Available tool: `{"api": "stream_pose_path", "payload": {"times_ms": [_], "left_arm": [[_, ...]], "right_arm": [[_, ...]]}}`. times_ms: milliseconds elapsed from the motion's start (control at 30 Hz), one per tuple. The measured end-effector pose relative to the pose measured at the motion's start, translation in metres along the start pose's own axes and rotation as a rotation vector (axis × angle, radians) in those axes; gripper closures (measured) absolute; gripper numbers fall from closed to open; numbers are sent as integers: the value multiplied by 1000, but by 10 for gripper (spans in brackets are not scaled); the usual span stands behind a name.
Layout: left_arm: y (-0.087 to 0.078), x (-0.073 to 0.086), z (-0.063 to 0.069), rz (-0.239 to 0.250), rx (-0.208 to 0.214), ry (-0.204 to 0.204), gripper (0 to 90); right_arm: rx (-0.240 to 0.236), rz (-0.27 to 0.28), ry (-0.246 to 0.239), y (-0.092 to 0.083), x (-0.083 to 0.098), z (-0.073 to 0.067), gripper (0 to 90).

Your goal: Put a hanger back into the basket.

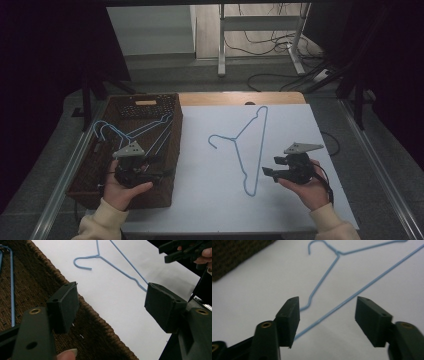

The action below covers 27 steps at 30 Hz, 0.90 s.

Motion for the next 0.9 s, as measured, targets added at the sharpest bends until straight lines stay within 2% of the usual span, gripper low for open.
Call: {"api": "stream_pose_path", "payload": {"times_ms": [100,200,233,267,300,333,433,500,600,733,900], "left_arm": [[2,0,0,2,1,5,268],[2,0,0,-2,3,3,262],[2,1,0,-4,0,4,262],[2,1,0,-6,-3,3,255],[2,1,-1,-6,-7,0,255],[1,1,-2,-5,-12,-13,255],[0,2,-3,-2,-10,-24,255],[0,2,-4,6,-19,-25,255],[-2,3,-5,19,-18,-23,254],[-2,4,-7,21,-17,-34,255],[-3,6,-9,23,-16,-49,255]], "right_arm": [[-12,-33,-19,3,1,-2,431],[-29,-87,-29,10,0,-7,558],[-29,-87,-29,10,0,-7,558],[-25,-166,-47,15,1,-10,801],[-25,-166,-47,15,1,-10,801],[-46,-222,-107,22,0,-15,872],[-38,-284,-180,37,-1,-25,900],[-42,-312,-208,47,-2,-30,900],[-40,-344,-222,59,-4,-36,900],[-62,-381,-240,70,-2,-45,900],[-75,-465,-255,75,6,-50,900]]}}
Point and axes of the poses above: each handheld gripper's, and its own axes: y roughly forward along the jaws, x roughly out of its underside, z roughly to its right, the point moved 3 cm from there along y, roughly forward along the jaws, and after that the axes turned 2 degrees about y, right-handed, at the moved point
